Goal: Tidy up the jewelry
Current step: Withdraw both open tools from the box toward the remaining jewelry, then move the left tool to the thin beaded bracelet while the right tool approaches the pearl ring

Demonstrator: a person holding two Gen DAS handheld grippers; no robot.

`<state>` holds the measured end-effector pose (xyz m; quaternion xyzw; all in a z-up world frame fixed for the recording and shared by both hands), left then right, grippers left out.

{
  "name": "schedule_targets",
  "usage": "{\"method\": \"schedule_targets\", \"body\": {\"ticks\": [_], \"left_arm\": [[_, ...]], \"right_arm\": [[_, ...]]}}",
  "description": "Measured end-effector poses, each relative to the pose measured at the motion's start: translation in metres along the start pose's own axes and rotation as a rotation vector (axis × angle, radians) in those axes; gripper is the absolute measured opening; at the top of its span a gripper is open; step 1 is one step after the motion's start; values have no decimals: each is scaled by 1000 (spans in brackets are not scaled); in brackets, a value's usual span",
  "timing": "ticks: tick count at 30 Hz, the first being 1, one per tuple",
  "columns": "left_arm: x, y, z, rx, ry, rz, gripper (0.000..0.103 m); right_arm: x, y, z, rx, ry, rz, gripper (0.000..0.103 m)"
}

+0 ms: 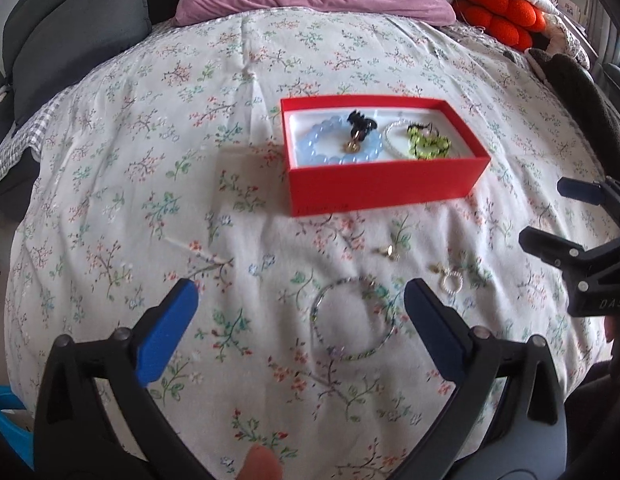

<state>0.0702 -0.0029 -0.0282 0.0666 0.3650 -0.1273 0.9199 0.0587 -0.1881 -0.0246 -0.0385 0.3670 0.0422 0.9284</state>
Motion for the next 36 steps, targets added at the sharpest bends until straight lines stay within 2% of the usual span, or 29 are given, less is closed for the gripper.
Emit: {"method": "schedule_targets", "body": {"ticks": [10,16,23,32,34,36], "left_arm": [[4,26,-45,41,76,11,102],[11,20,-60,61,106,-30,102],[16,-3,-64,58,112,-125,102],[27,-25,-56,62,80,-199,102],[29,-32,-56,79,78,-211,100],[31,-36,-54,97,74,-219,93]], "right_arm": [[3,16,-40,-76,83,30,103],[10,26,-56,-100,125,46,103],[25,34,-65,-121,164,60,103],[36,32,-68,-80,160,79,103],[37,33,-68,-83,152,79,103],[39,33,-67,-84,153,77,103]]}}
Point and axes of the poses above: each gripper's, at about its wrist camera, not at the fingertips, and x roughly the way its jaws point, y to its left, z to its top, the point moved 4 cm from there along x, roughly the way its jaws point, and after that the axes turned 15 degrees about -y, right-handed, at the moved point
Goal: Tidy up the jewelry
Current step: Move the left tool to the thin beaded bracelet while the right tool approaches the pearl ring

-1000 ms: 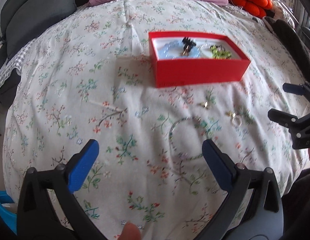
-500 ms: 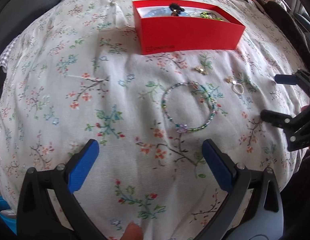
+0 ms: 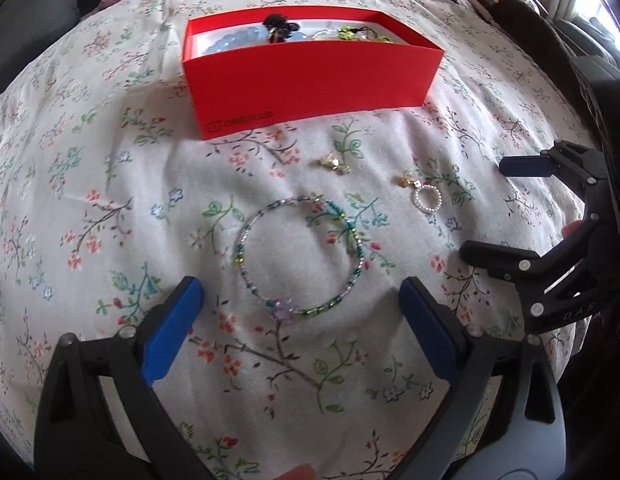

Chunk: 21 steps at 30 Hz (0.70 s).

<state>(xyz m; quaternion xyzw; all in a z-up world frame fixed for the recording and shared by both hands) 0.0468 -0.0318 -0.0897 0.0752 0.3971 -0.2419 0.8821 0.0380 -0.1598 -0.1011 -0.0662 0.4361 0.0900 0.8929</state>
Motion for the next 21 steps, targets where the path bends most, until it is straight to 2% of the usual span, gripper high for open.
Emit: {"method": "schedule_targets", "body": {"ticks": [4,8,17,21], "left_arm": [[0,-1,6,9,-10,-12,78],[0,5,9,-6,-24,-6,58],[-6,6,5,17,-26,-19,45],[-8,8,5,11,-25,-25,45]], "right_arm": [[2,0,2,4,13,-3,103],[4,-1,6,8,38,-7,103],[1,18,19,-47,-14,51,102],[0,29,25,-56,-30,89,90]]}}
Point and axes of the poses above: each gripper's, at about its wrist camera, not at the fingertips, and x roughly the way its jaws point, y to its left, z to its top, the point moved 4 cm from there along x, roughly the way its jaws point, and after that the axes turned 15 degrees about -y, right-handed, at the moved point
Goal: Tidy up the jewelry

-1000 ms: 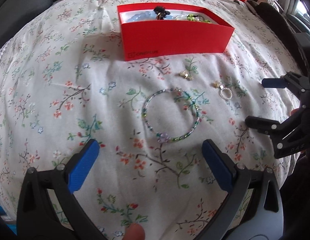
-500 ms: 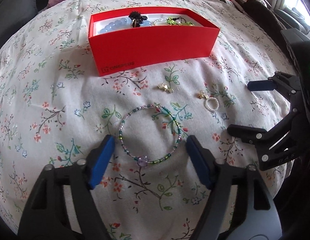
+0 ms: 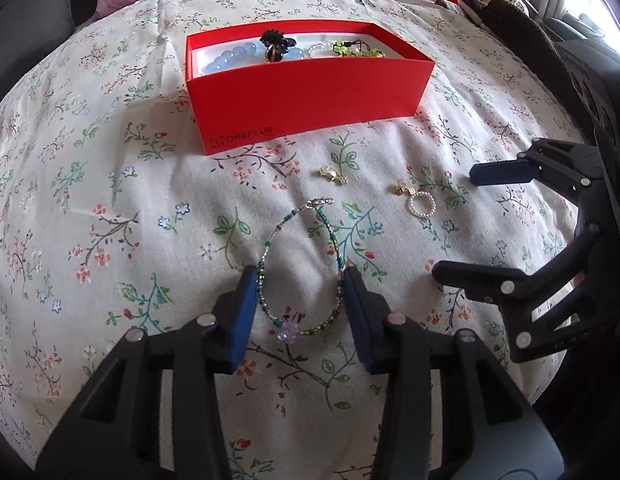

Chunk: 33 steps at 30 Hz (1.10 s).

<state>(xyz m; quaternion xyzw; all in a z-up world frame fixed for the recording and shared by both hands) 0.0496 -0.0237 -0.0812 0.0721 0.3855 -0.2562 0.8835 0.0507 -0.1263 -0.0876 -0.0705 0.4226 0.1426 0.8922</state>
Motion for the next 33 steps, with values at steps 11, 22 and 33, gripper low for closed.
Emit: {"method": "schedule_targets", "body": {"ticks": [11,22,33], "left_arm": [[-6,5,0,-17,5,9,45],[-6,7,1,-24,8,12,45],[-6,8,0,-26,8,17,45]], "right_arm": [[7,7,9,-4,-29,26,67],[9,12,8,-31,-42,38,40],[9,24,6,-50,-22,100,7]]}}
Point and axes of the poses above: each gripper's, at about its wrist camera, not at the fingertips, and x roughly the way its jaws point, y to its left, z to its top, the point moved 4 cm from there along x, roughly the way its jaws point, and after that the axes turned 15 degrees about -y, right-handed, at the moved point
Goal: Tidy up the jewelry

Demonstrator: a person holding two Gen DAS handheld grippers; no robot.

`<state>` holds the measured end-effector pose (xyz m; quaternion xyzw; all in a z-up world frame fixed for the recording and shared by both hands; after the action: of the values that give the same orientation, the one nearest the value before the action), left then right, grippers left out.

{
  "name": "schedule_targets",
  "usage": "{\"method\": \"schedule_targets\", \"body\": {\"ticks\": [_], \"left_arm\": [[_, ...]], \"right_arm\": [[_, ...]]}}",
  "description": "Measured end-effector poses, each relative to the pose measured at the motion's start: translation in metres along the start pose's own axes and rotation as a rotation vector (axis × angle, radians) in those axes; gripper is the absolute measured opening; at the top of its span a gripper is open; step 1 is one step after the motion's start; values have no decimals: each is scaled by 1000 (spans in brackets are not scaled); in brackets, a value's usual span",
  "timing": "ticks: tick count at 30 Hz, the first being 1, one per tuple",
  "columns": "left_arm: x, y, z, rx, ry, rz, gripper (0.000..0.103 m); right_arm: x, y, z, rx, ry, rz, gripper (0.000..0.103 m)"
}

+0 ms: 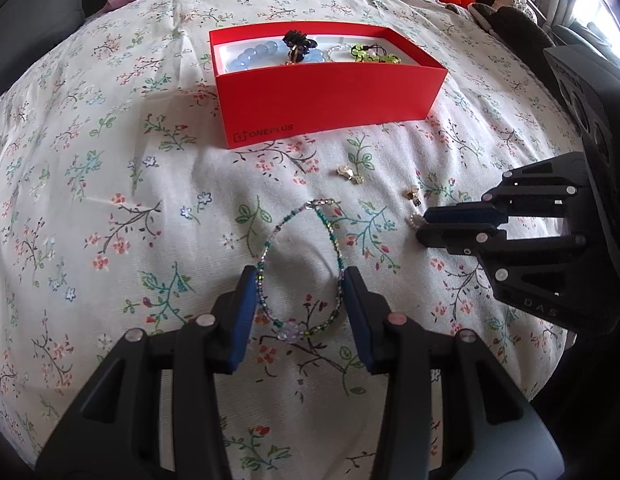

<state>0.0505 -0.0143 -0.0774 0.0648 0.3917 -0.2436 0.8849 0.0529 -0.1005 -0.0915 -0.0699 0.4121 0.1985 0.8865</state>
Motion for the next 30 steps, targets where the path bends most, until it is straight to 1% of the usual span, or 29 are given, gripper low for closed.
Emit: {"method": "schedule_targets", "body": {"ticks": [5,14,20,22,23,26,30], "left_arm": [[-2,3,2,-7,-4,7,45],[-8,6,10,-23,-20,15,45],[-10,7,12,-31,-26,15,45],[-9,7,11,-29,-22,14,45],[-9,6,10,-27,-19,15,45],[-8,7,9,-25,-12,17,45],[-6,7,9,-29,-10,18,45]], "right_arm": [[-3,2,2,-1,-6,0,4],[-18,6,11,9,-46,5,3],[-20,6,14,23,-49,12,3],[-17,5,11,46,-36,23,6],[-14,4,9,50,-20,33,10],[-6,2,1,65,17,55,11],[-5,1,2,77,8,71,12]]}}
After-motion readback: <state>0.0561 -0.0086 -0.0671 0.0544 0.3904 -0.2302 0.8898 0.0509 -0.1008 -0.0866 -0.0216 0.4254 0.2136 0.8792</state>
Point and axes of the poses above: each gripper's, at about its wrist camera, not at the fingertips, and x roughly the way its jaws point, y to its left, z to its top, the point moved 4 cm from there along x, roughly the way its jaws point, and after that the axes turned 15 degrees about -y, right-handed, at the moved point
